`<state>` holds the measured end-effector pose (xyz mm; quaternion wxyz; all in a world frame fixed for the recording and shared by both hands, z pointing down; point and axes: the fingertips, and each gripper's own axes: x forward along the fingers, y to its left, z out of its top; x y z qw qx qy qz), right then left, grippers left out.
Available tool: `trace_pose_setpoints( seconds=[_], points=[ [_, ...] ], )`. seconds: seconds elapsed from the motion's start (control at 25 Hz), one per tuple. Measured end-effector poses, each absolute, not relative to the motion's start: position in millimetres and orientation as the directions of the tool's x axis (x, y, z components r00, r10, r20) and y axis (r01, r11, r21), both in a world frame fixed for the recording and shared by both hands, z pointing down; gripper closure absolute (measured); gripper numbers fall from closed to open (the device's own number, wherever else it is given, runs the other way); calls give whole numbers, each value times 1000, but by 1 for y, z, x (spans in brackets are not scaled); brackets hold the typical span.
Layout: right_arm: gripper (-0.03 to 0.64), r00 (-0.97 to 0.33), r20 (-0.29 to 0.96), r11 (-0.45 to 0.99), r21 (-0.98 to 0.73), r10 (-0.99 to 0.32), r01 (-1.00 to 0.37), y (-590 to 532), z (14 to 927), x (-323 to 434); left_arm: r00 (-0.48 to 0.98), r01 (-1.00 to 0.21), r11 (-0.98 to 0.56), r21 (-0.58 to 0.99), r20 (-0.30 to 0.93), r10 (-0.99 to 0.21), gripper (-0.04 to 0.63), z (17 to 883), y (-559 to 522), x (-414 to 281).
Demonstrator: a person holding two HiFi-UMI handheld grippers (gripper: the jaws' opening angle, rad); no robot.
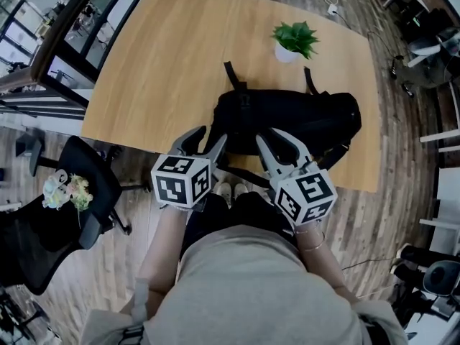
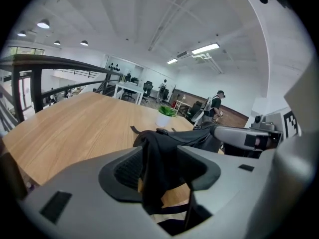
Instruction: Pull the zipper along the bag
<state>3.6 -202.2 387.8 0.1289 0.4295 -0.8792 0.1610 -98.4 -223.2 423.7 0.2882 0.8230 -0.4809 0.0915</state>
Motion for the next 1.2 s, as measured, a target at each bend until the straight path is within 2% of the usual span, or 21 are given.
trace_pose_setpoints(
  seconds=[0.36, 0.56, 0.84, 1.08, 1.2],
  points=[
    [525, -644, 380, 627, -187, -664, -757, -195, 394, -3, 529, -828, -333, 451, 432, -730, 382, 440, -221, -107],
    [525, -650, 388, 633, -189, -654, -751, -196, 399, -2, 586, -786, -359, 504, 422, -692, 382, 447, -219, -93],
    [525, -670, 395, 681, -137, -629, -720, -191, 404, -12, 580, -792, -349, 501, 439, -686, 385, 455, -221, -87],
    [525, -692, 392, 715, -112, -606, -690, -188, 404, -15, 601, -765, -349, 541, 405, -689, 482, 453, -217, -81],
    [525, -702, 392, 731, -99, -594, -675, -186, 404, -17, 598, -766, -346, 542, 403, -693, 497, 449, -214, -78]
  ],
)
